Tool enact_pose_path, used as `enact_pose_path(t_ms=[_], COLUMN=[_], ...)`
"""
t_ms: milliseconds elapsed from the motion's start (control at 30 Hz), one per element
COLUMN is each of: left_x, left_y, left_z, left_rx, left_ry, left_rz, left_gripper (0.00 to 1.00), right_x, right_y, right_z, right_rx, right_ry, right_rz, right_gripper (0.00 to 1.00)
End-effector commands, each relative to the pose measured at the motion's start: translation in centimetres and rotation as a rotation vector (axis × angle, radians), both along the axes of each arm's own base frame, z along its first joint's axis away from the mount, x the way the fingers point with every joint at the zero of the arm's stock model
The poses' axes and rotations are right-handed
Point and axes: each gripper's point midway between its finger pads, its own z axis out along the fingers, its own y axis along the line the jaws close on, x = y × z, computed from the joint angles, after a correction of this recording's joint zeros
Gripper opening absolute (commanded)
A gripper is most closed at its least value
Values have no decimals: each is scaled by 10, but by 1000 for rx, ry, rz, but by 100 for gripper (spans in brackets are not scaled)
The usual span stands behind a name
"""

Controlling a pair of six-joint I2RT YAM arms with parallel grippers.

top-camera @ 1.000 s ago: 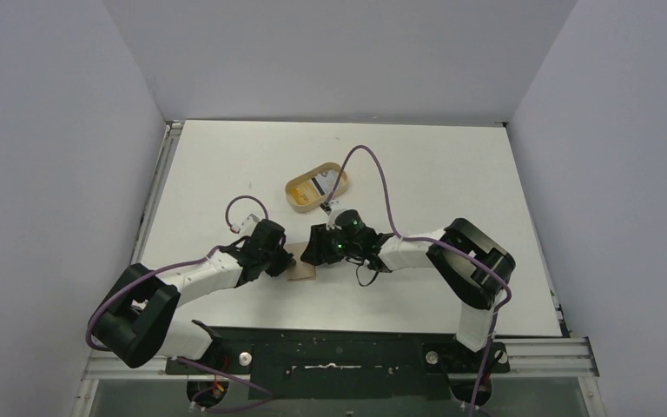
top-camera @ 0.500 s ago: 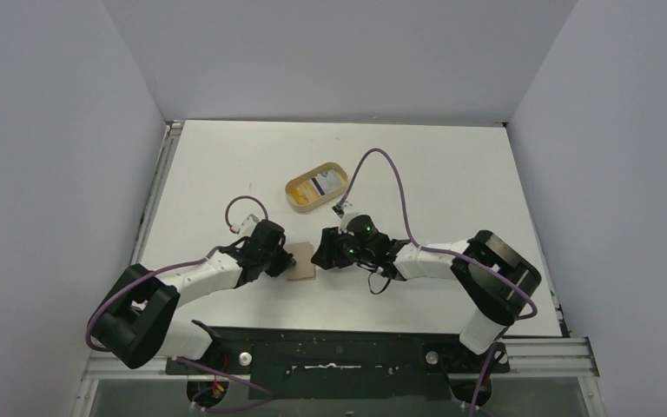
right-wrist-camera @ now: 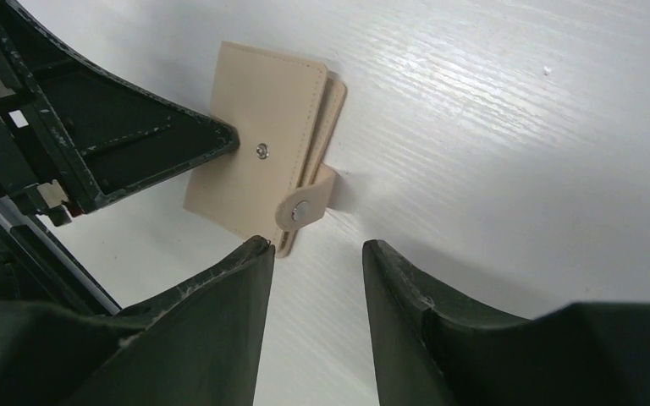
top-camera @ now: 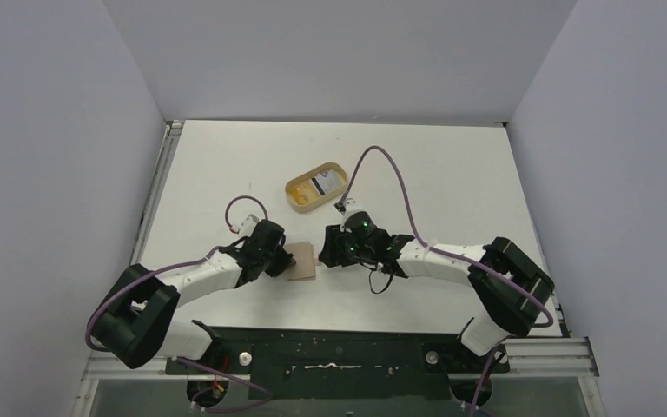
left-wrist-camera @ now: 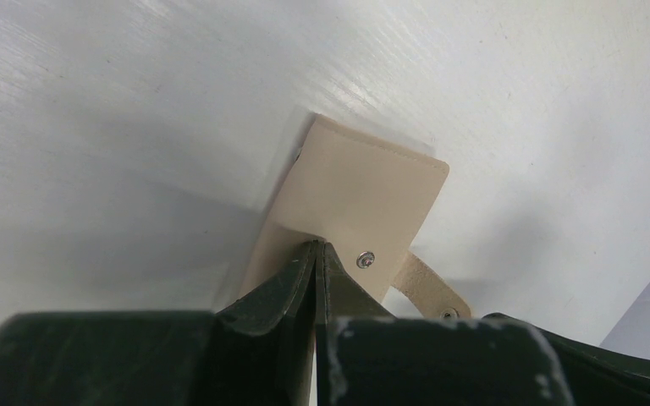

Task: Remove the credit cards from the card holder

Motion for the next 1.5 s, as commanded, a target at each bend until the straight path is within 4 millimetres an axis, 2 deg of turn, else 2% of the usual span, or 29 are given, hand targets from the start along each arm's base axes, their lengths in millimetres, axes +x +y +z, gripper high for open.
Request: enact_pose_path(t_ms=[0, 133, 367, 667, 800, 933, 1000, 1167, 1467], left_x=[-45, -45, -45, -46, -46, -45, -45, -45, -44], left_y=[48, 49, 48, 49, 50, 49, 49, 49, 48], left_z=[-45, -45, -45, -45, -45, -44, -44, -44, -43], left_rx=[205, 205, 202, 200, 199, 197, 196, 194, 186], left_ry=[174, 170, 170, 169, 167, 165, 166, 164, 160], left_rz=[-4, -2, -3, -2, 0, 0, 1, 0, -1], left_gripper=[0, 0, 0, 0, 0, 0, 0, 0, 0], right_x=[8, 9, 17, 19, 19, 16, 16, 15, 20], right_y=[27, 38, 41, 38, 39, 48, 53, 69, 98], right_z=[27, 33, 11, 4, 10, 21, 23, 19, -5], right_rx=[50, 65, -22, -87, -77, -37, -15, 32, 63], right_ry=[-67, -84, -54, -39, -48, -64, -69, -53, 10], right_rz=[42, 63, 54, 37, 31, 45, 54, 73, 103], right_gripper=[44, 44, 40, 34, 25, 8, 5, 6, 12])
